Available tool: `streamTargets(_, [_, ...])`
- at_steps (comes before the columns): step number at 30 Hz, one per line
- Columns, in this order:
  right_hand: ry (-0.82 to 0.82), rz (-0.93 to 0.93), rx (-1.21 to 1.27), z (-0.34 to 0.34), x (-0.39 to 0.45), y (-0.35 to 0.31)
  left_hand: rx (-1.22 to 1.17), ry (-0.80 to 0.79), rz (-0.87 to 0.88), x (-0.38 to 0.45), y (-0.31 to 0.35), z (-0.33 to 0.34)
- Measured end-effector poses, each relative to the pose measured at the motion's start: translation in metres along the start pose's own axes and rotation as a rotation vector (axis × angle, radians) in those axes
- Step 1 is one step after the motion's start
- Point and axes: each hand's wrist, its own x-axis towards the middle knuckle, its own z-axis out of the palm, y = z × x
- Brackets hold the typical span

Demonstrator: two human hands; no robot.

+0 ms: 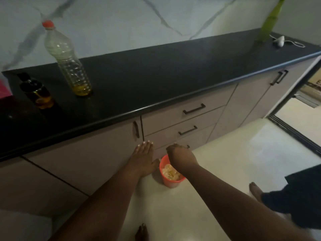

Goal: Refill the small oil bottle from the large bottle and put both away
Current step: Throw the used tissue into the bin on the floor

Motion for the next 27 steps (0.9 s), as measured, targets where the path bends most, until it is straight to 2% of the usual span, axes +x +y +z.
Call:
streamTargets(10, [-0.159,0.202,0.008,0.046,-0.019,0.060,0.008,-0.133,0.123,0.055,0.038,0.044])
streamTargets(22, [-0.247,0.399,0.148,0.100,0.001,0.067,0.019,-0.272,0.198,0.122,0.010,0.076])
streamTargets(27, [-0.280,0.412,0.160,0.138,-0.001,0.078,0.052,-0.317,0.232,0.145,0.011,0.108])
